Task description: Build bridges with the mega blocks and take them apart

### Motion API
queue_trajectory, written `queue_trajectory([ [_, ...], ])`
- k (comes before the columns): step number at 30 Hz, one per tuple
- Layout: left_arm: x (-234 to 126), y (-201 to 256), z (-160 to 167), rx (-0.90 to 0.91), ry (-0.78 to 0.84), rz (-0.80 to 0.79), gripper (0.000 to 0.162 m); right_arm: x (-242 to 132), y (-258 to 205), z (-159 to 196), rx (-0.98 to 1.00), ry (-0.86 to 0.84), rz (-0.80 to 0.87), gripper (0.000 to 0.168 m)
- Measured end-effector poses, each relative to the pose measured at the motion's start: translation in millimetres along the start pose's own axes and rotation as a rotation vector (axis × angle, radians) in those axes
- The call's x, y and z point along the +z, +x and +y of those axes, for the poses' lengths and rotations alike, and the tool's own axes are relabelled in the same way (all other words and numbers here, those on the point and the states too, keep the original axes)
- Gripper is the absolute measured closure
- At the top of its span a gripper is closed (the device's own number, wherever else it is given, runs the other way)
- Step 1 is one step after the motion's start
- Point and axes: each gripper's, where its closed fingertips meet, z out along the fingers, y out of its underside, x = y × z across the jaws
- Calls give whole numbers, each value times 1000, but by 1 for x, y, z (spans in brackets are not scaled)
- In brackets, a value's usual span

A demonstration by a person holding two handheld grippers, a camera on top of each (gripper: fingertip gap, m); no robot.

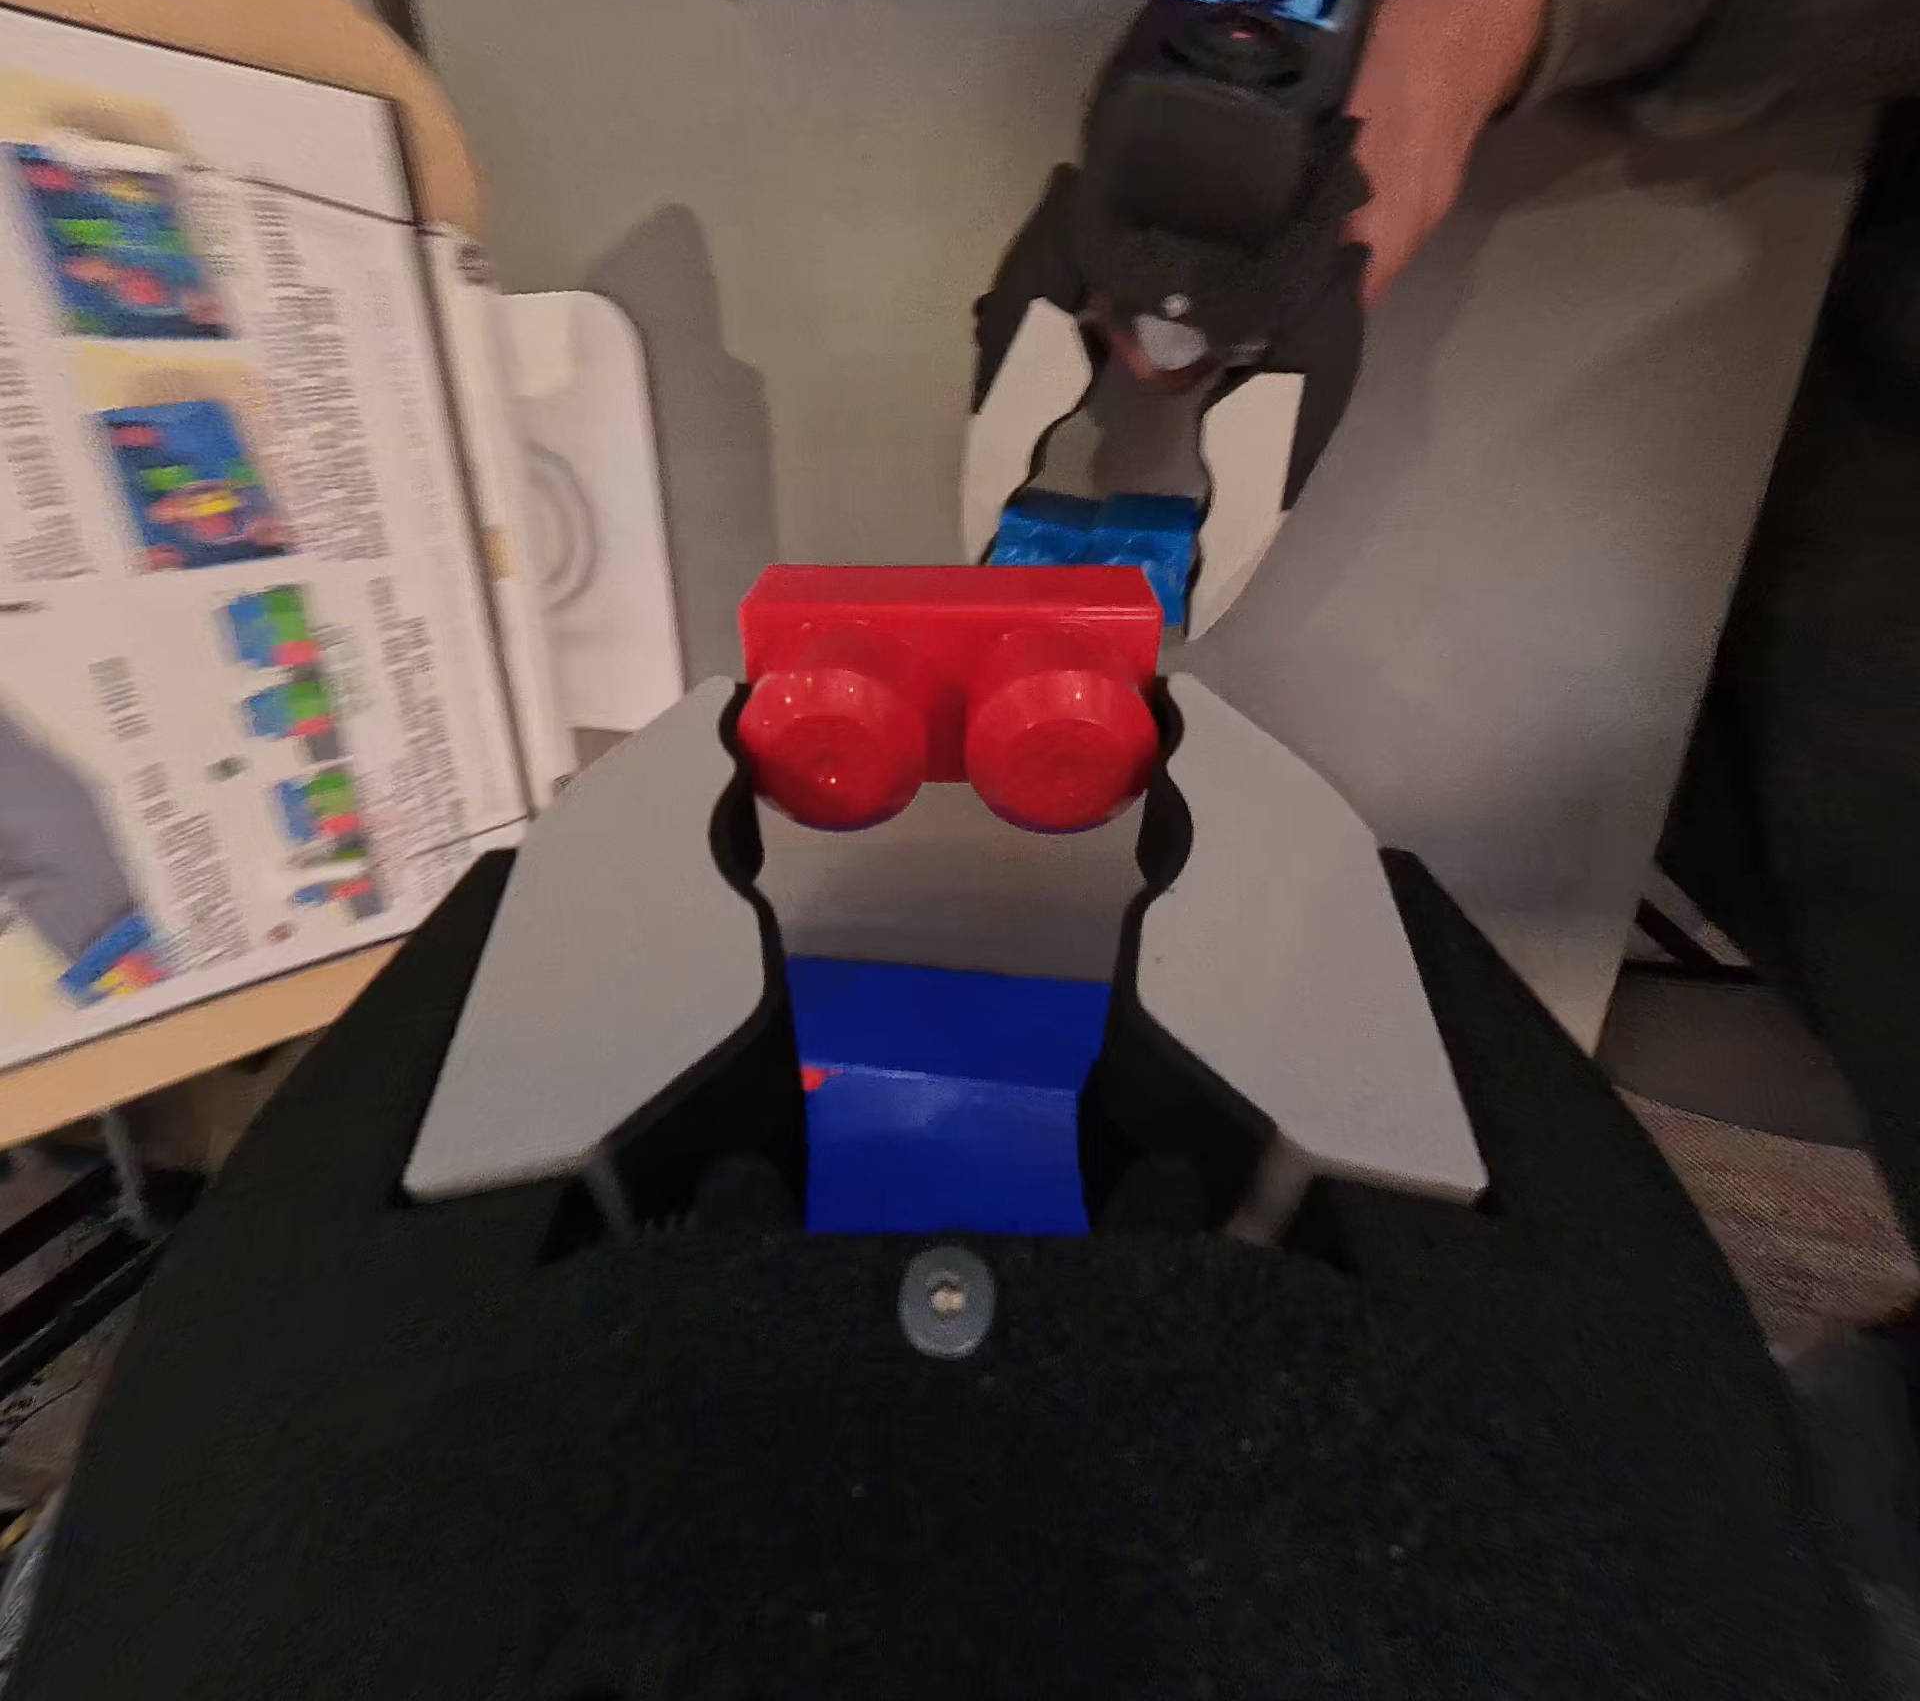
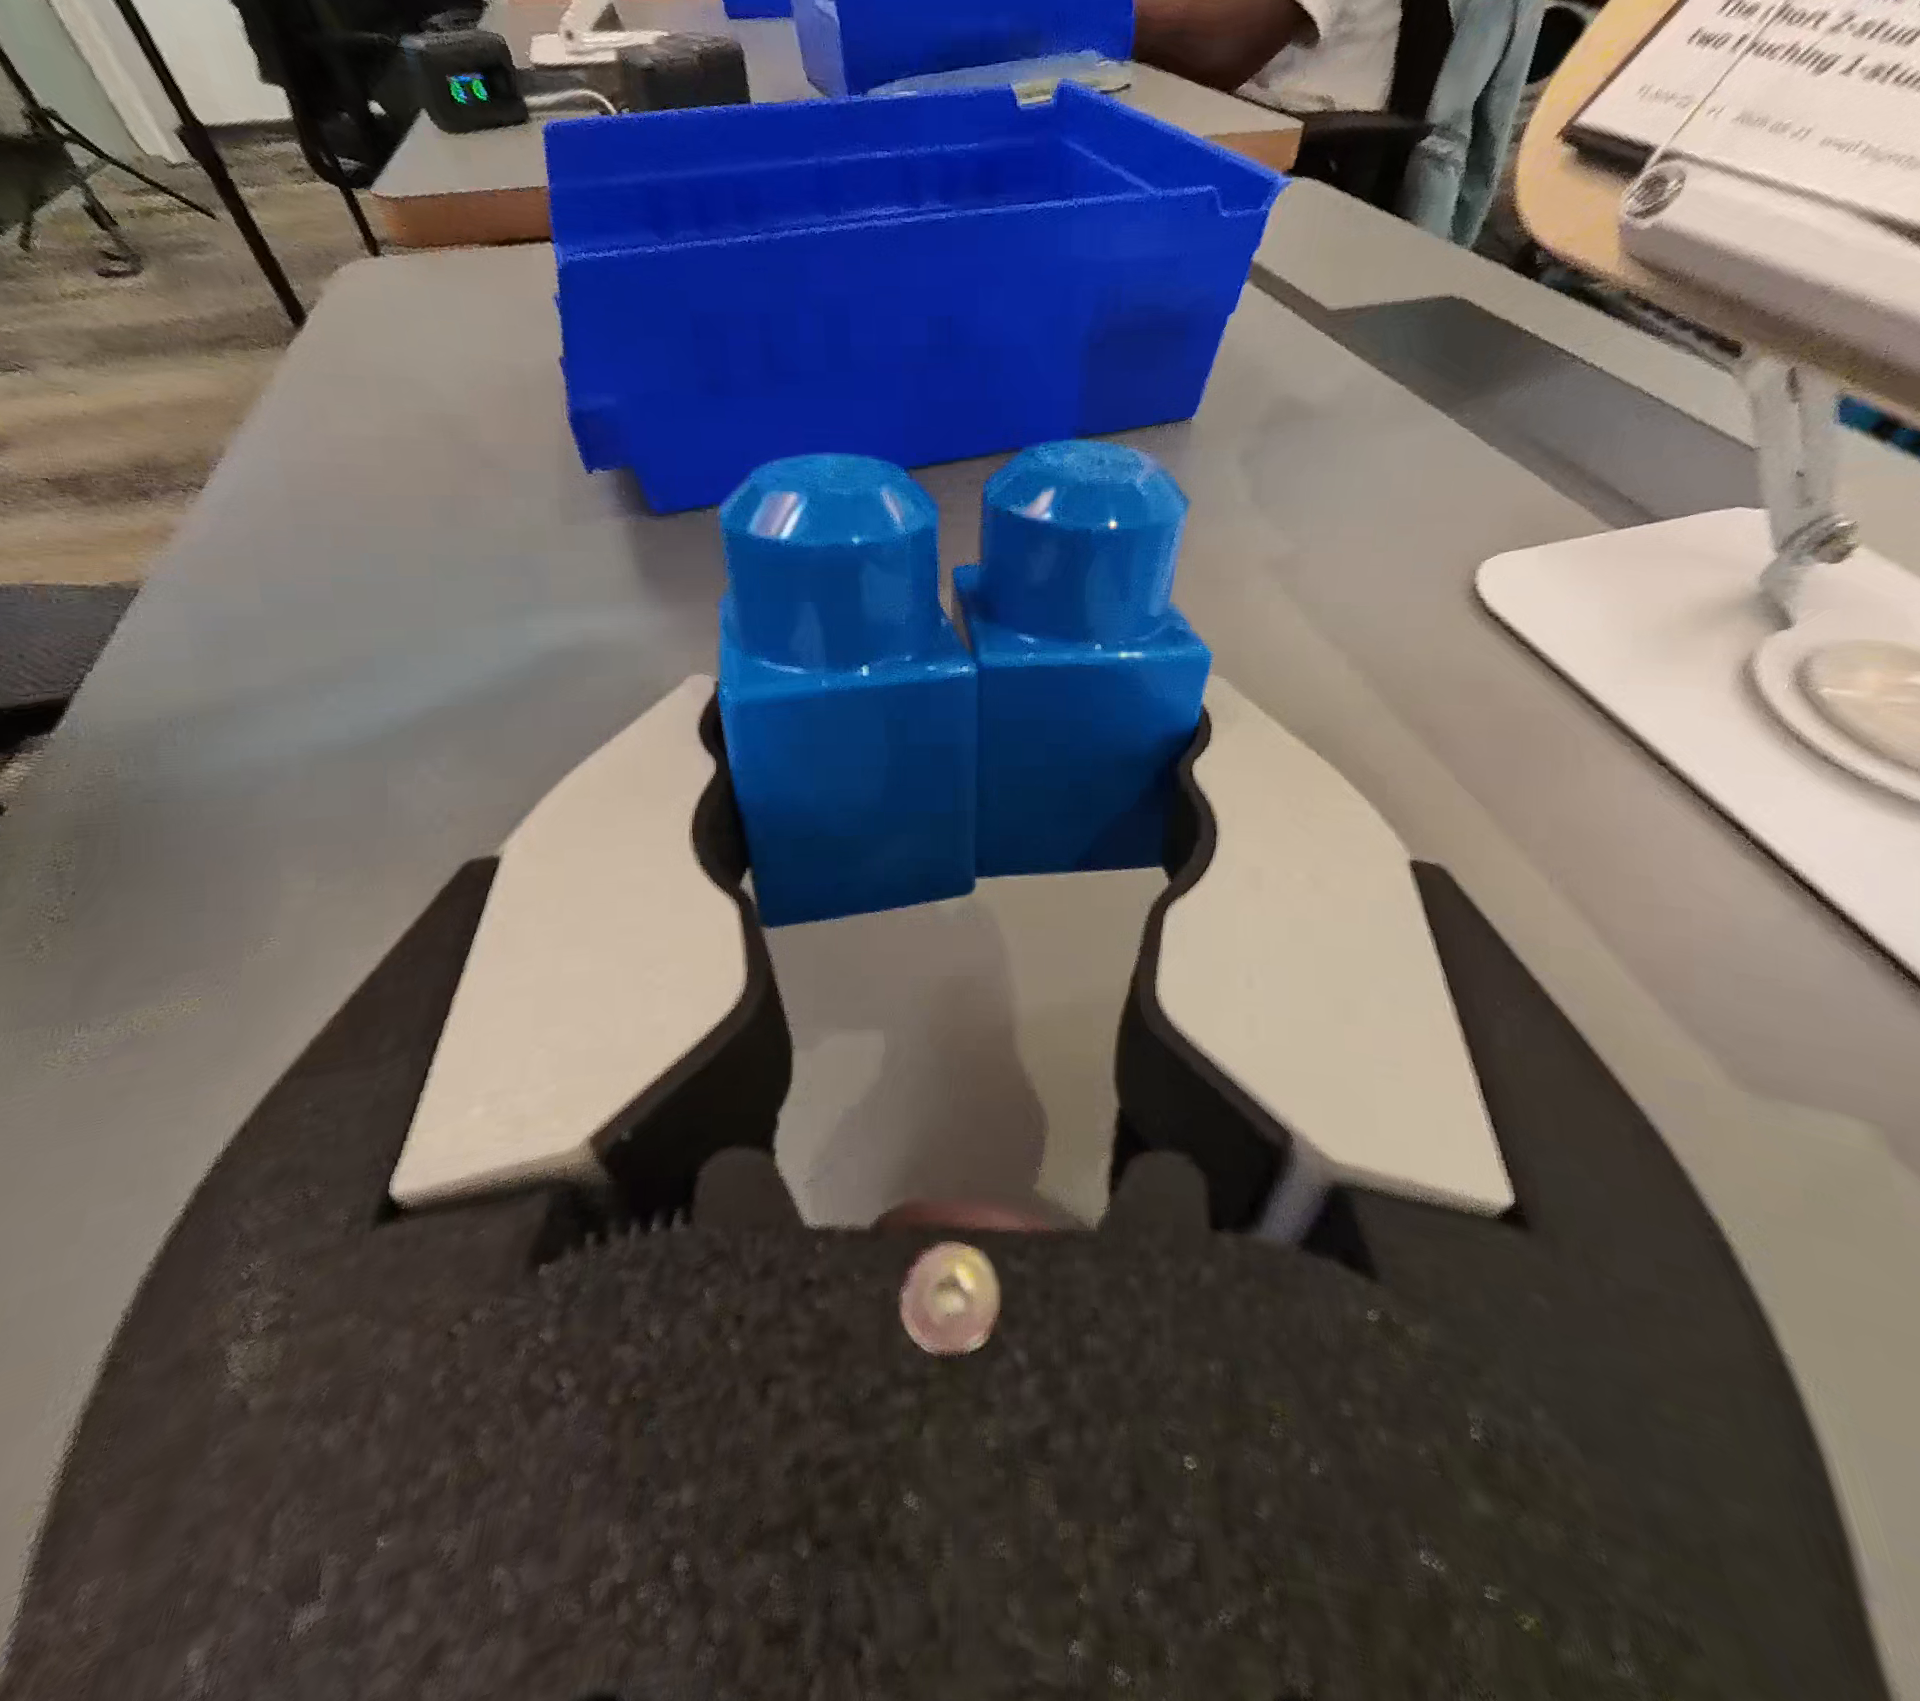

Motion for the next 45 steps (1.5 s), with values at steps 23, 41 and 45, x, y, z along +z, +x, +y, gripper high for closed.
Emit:
queue_trajectory([
  [23, 96, 131, 35, -805, 1026, 21, 91, -235, 58, -24, 186, -280, 590, 89],
  [41, 127, 170, 28, -727, 952, 121, 91, -328, 246, 135, 508, -1196, 723, 88],
  [45, 128, 169, 28, -719, 947, 111, 91, -331, 240, 106, 462, -1072, 776, 76],
])
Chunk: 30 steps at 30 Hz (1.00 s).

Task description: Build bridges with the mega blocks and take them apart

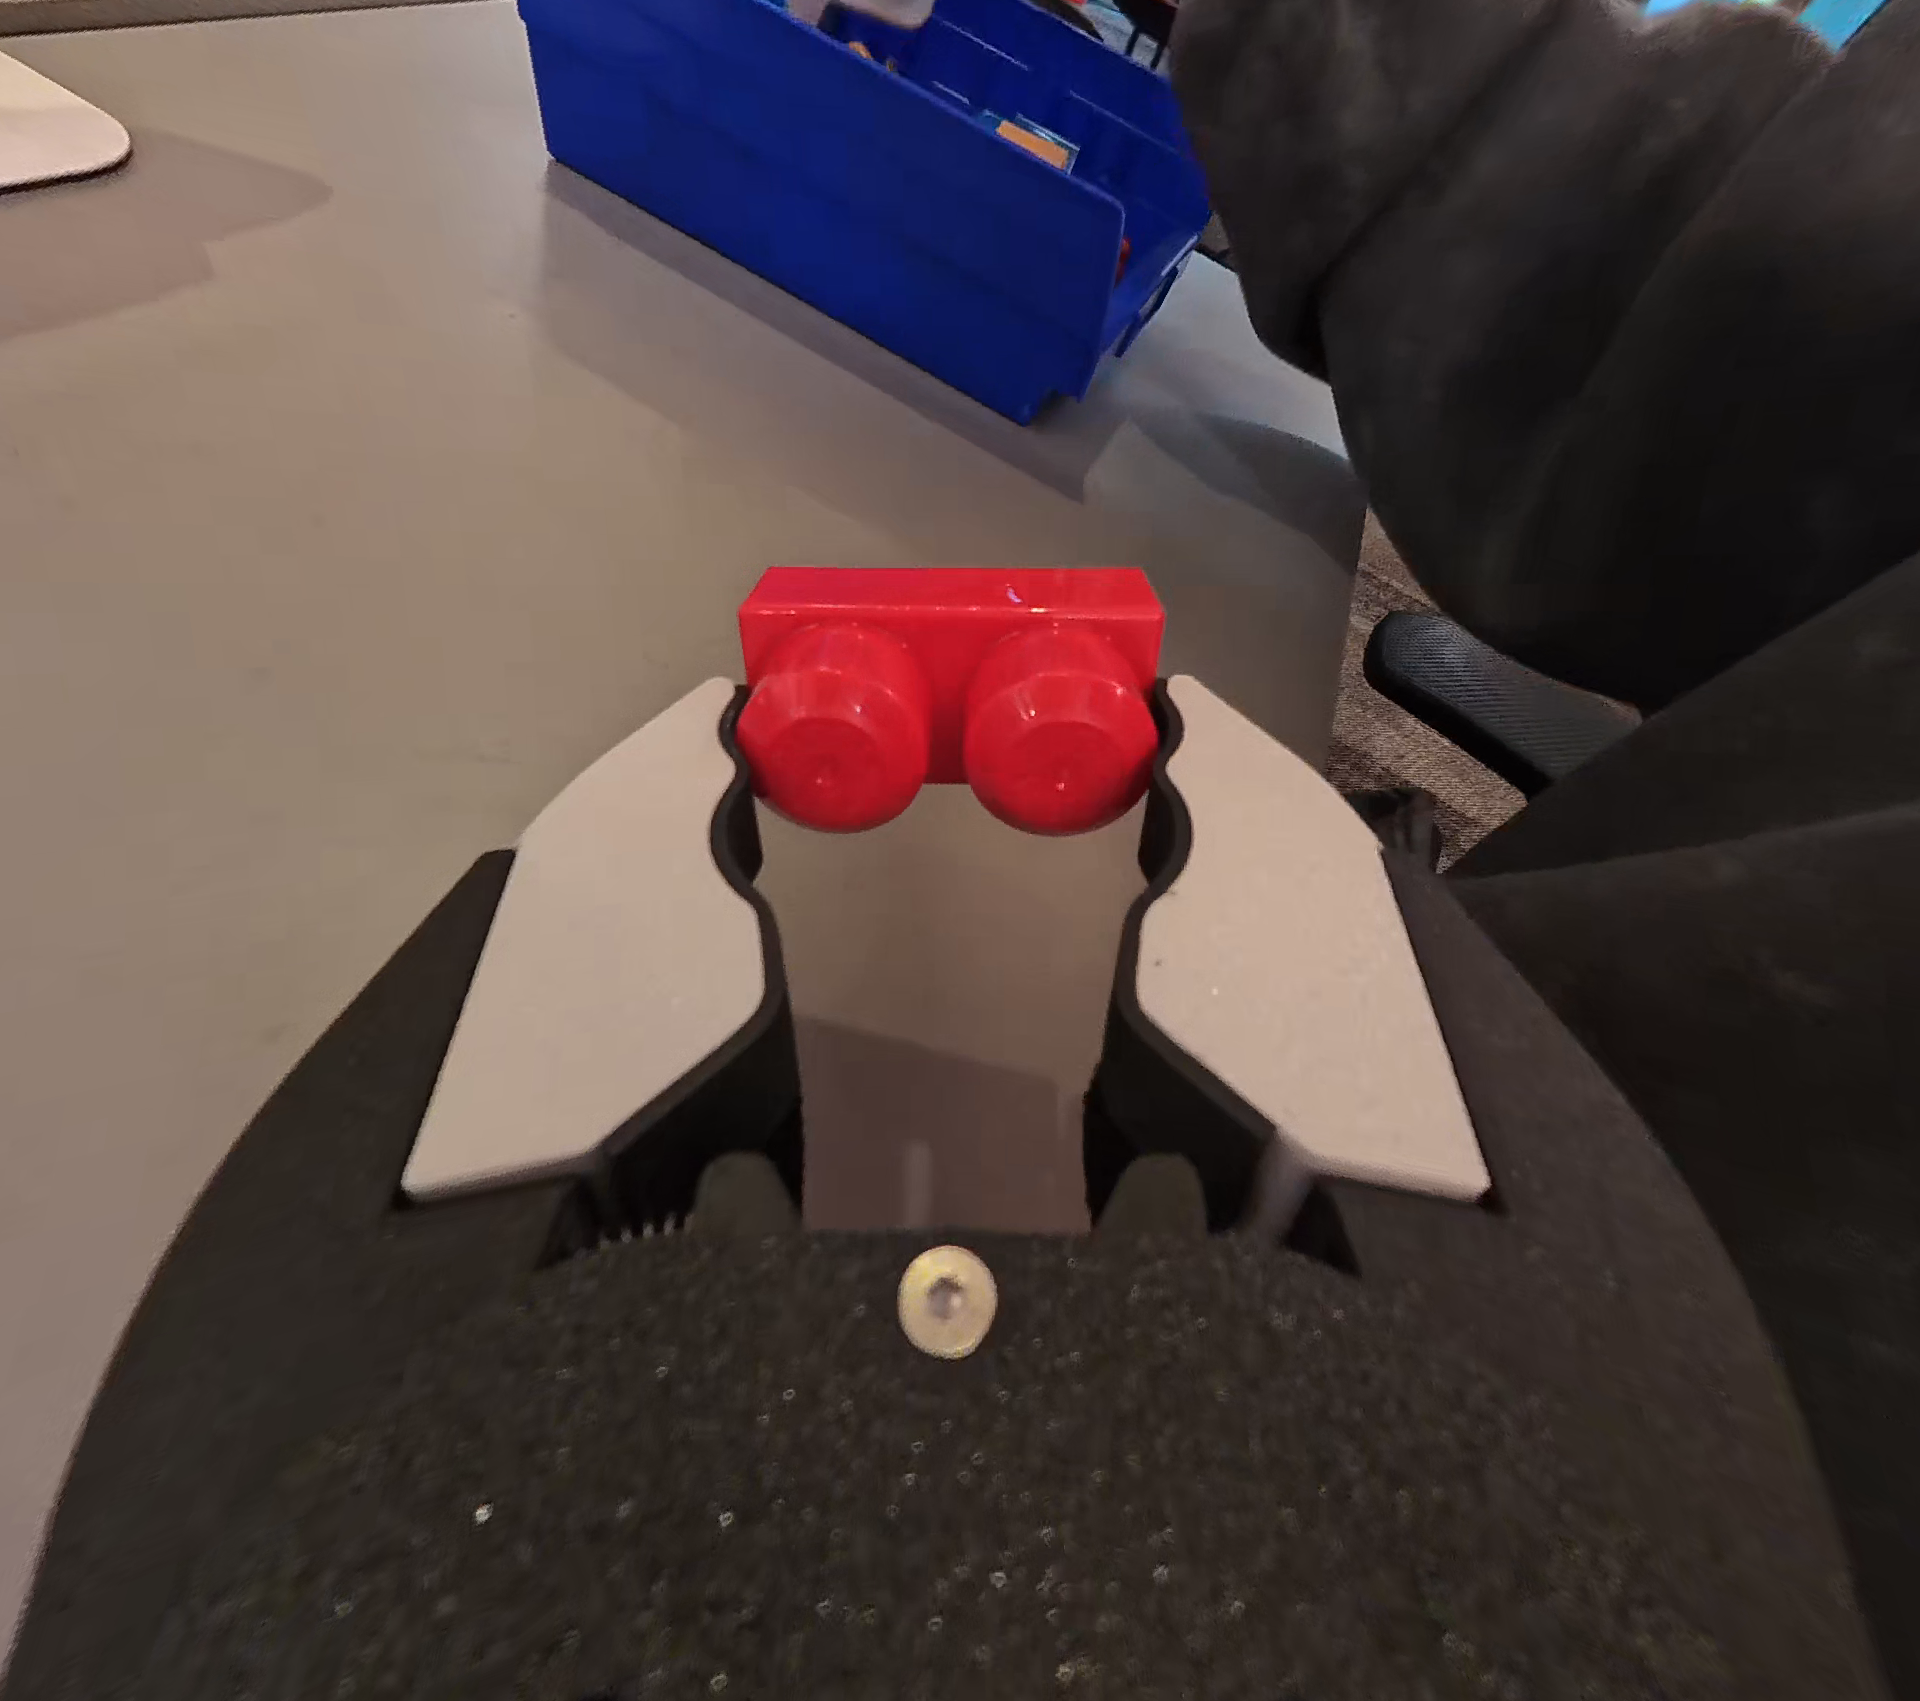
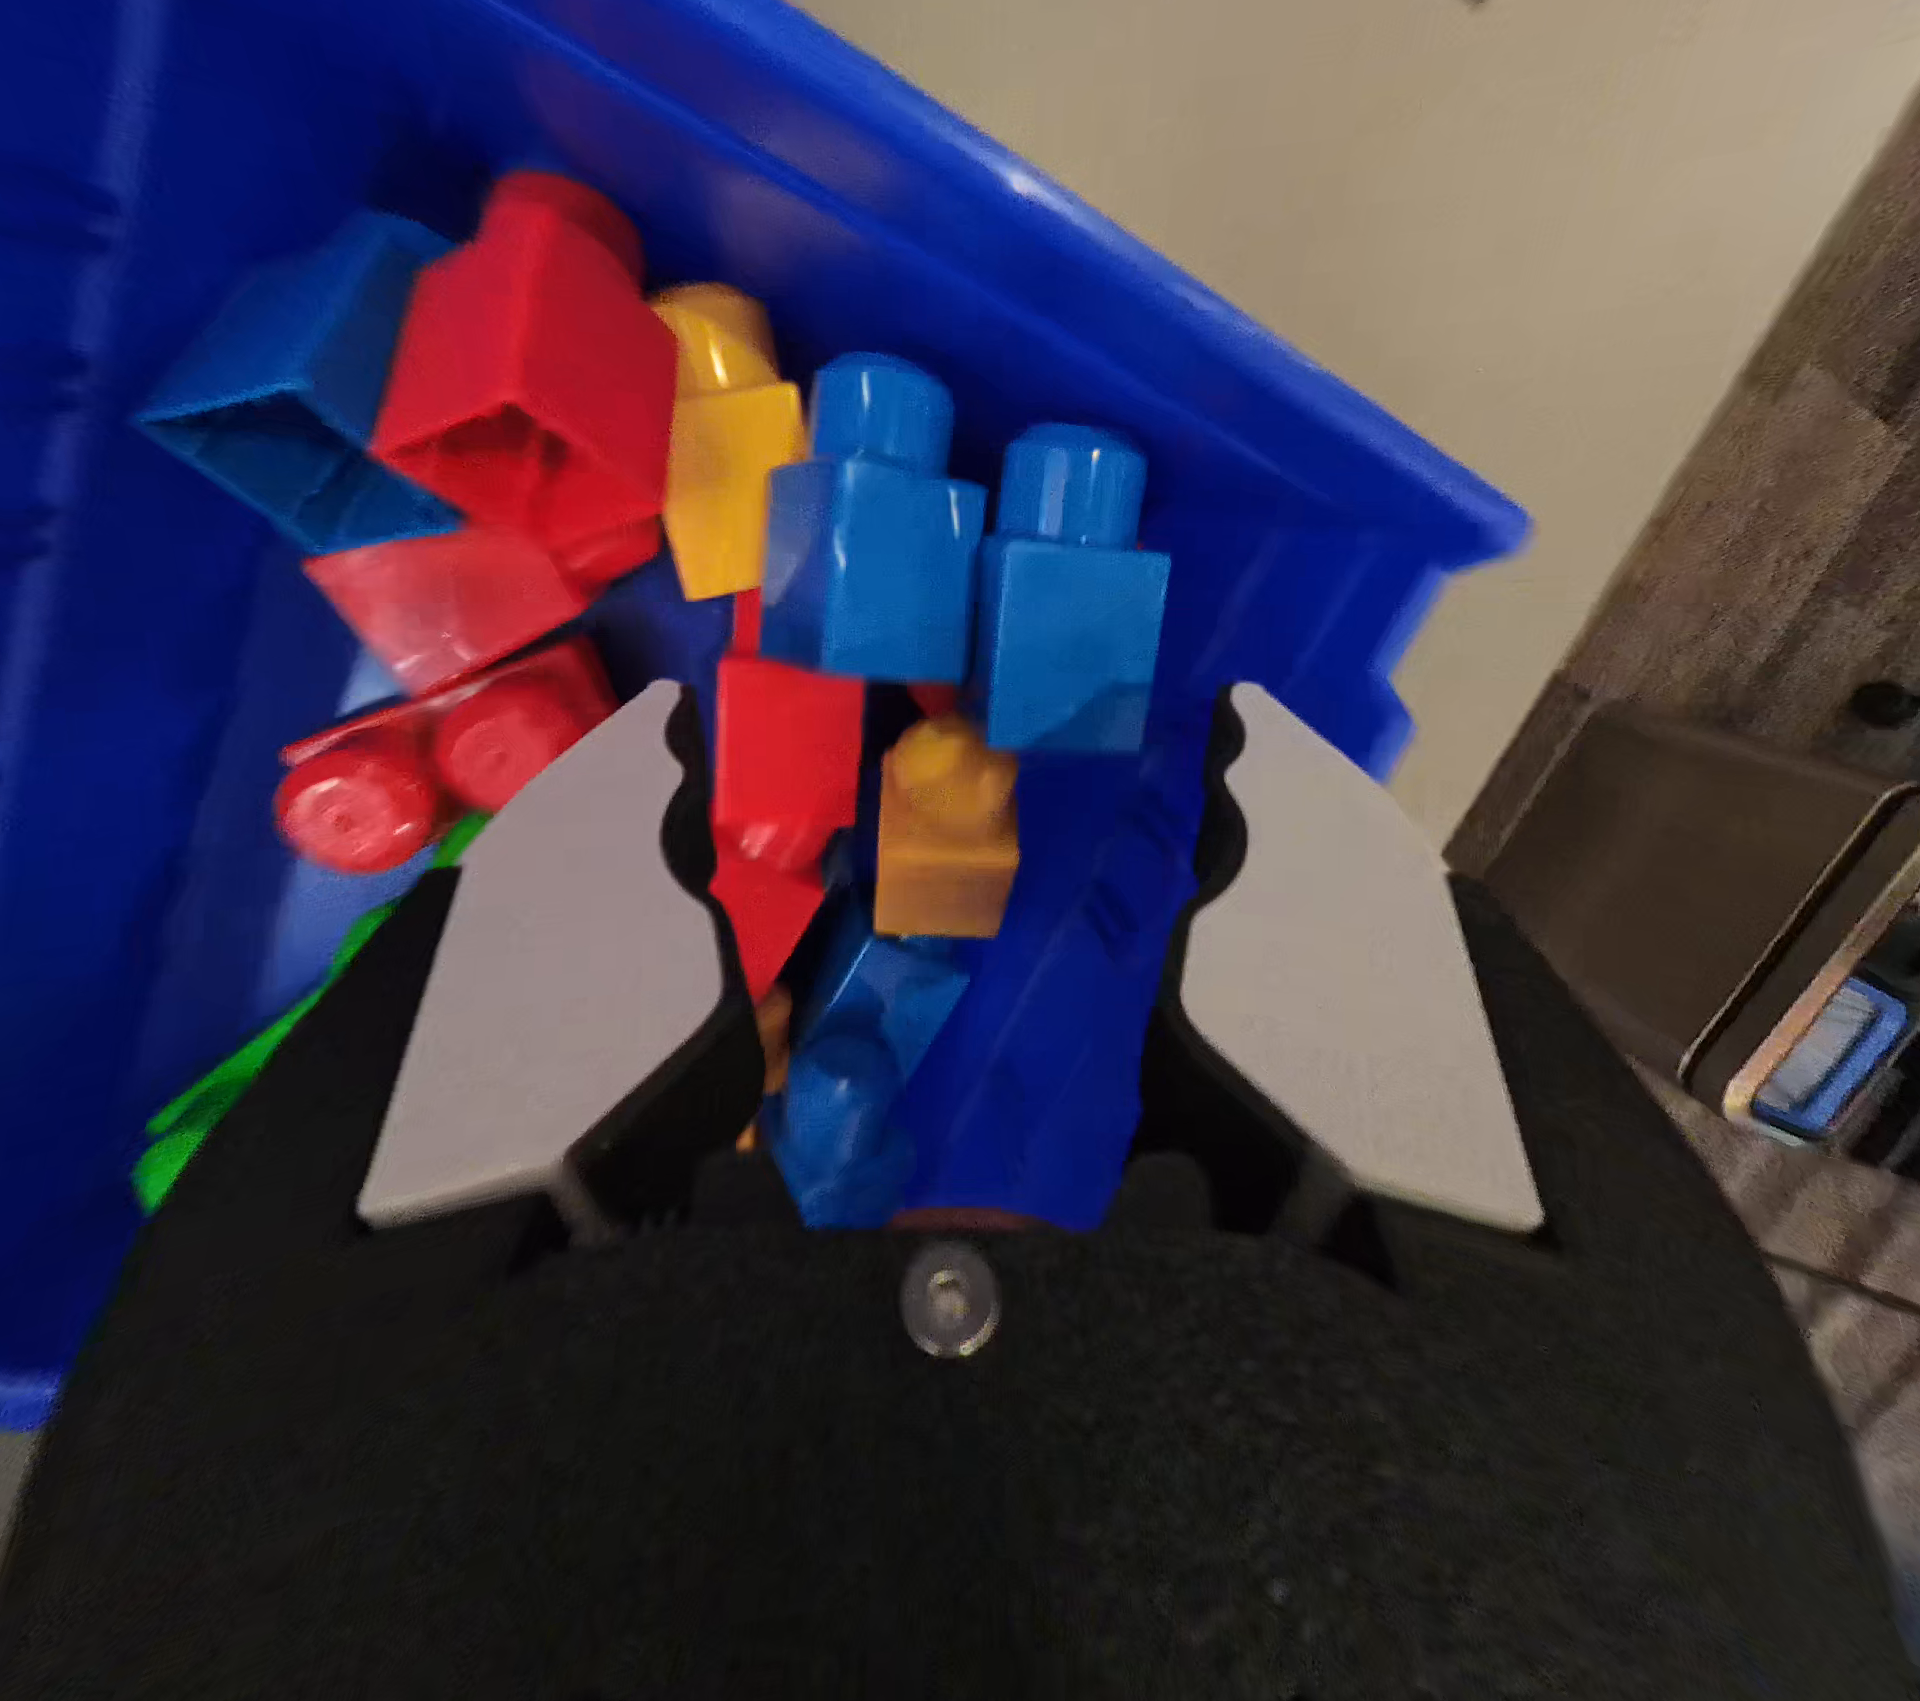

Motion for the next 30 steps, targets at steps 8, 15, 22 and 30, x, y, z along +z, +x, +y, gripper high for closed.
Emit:
queue_trajectory([
  [8, 3, -10, 3, 1, -34, -20, 91, -168, -133, -4, 9, 813, -295, 92],
  [15, 13, -51, 18, 71, -289, -163, 91, -180, -324, 55, -129, 1016, -886, 92],
  [22, 30, -101, 38, 220, -790, -208, 91, -152, -345, 82, -53, 885, -1034, 100],
  [30, 70, -117, 39, 340, -1012, -139, 91, -147, -355, 99, -159, 877, -1014, 100],
])
